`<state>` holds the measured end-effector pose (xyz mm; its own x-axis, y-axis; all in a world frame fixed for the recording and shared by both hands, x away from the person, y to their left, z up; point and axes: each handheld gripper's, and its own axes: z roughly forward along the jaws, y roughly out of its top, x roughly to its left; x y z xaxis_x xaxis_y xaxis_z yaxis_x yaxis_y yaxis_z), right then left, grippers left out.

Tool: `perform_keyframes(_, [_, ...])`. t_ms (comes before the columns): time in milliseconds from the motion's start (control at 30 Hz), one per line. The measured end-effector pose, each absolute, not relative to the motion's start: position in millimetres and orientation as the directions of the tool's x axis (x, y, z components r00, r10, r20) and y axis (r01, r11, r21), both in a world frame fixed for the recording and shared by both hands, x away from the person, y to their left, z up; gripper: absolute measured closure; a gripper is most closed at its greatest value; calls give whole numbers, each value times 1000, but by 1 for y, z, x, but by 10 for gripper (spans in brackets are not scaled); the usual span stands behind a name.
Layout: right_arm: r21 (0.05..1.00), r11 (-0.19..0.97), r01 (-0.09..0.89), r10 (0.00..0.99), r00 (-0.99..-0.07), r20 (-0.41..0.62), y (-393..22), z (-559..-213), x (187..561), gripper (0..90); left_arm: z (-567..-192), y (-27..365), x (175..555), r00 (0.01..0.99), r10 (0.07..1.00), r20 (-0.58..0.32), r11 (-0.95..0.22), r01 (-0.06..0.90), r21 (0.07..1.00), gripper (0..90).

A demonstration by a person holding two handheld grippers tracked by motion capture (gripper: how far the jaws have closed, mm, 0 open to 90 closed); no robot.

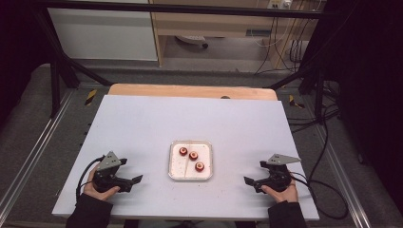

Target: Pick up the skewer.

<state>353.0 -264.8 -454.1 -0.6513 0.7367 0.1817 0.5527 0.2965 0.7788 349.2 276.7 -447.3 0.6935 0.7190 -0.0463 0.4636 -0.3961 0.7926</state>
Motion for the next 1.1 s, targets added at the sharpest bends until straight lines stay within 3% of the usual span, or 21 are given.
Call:
perform_keyframes(867, [775, 298, 557, 740, -648, 181, -264, -455, 353, 10, -439, 251, 348, 704, 708, -57, -412, 478, 776, 77])
perform_keyframes(1100, [777, 303, 551, 740, -650, 172, -264, -455, 353, 10, -432, 241, 348, 710, 702, -55, -416, 472, 777, 139])
